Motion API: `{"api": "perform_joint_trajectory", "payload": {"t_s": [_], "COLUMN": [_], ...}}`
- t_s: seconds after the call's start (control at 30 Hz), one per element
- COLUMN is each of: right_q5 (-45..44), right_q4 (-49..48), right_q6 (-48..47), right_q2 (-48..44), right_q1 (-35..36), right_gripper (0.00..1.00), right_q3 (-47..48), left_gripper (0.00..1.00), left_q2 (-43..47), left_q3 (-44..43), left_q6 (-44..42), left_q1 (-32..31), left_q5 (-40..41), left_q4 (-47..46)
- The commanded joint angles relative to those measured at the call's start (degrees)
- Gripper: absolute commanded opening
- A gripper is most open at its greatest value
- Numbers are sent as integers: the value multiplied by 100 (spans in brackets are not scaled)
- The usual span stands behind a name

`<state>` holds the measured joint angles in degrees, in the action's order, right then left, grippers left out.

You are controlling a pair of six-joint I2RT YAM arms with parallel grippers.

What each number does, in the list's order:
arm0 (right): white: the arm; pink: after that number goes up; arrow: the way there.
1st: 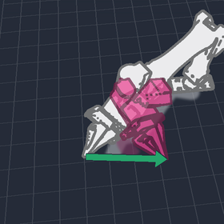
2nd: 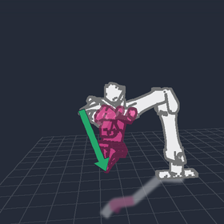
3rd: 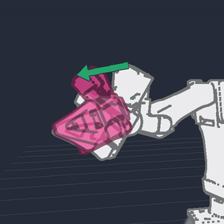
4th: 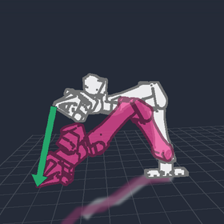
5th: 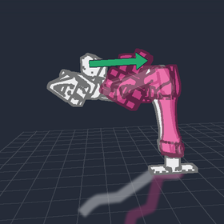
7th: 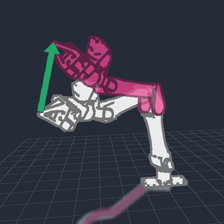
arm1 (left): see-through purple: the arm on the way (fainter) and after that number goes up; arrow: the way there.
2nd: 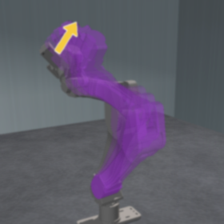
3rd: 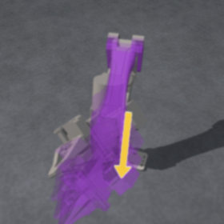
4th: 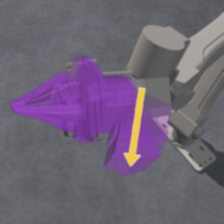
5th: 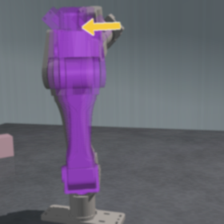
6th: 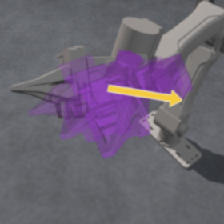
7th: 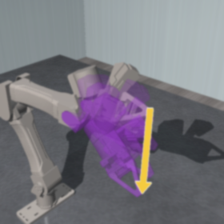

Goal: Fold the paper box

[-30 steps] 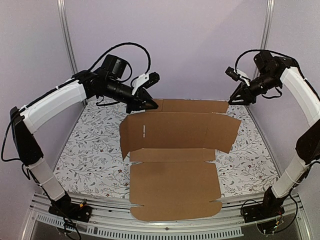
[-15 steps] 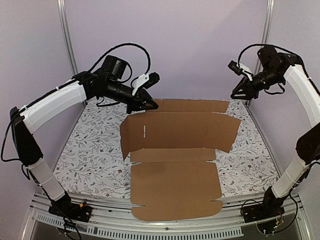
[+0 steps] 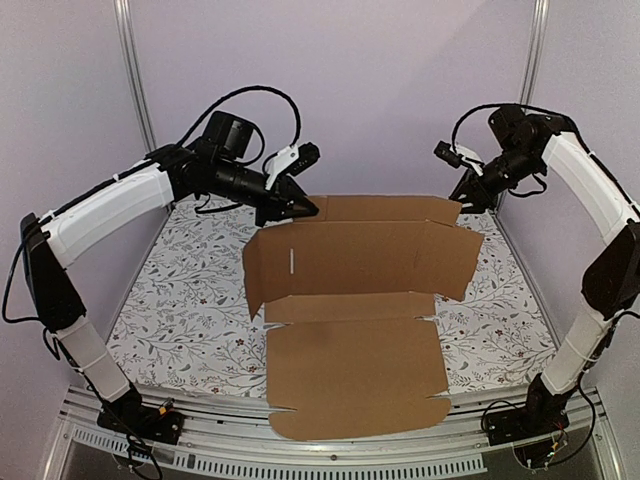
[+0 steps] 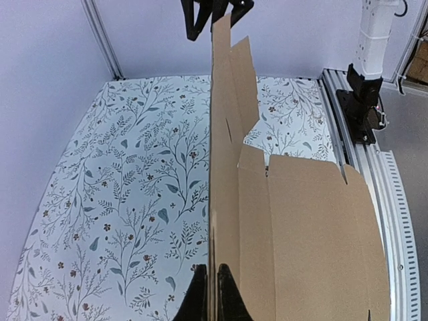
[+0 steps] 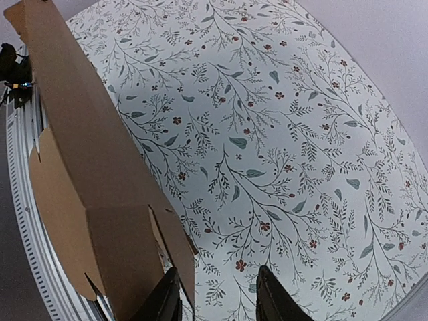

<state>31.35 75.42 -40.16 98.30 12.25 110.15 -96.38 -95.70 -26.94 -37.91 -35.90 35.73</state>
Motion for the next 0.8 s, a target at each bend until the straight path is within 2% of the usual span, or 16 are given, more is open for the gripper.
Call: {"api": "perform_joint_trajectory", "payload": {"t_s": [0.0,0.47,0.63,0.77], "right_q5": [181,1005,1449,1628], "right_q4": [234,952,867,685], "right_q6": [-279,-814,-712,-563], "right_q2": [-286,-233,-200,-124], "right_q1": [275,418,436,524], "right_gripper": [39,50,51,45], "right_q3": [-29,4,4,6], "left_gripper": [0,0,0,0], "left_q2": [129,58,31,22], "left_q3": [121,139,131,147], "left_q6": [160,440,479,470], "left_q1": [-76,-75,-93,-118], "left_q5": [110,-214,-378,-458], "left_q4": [-322,-573,-585,-585]}}
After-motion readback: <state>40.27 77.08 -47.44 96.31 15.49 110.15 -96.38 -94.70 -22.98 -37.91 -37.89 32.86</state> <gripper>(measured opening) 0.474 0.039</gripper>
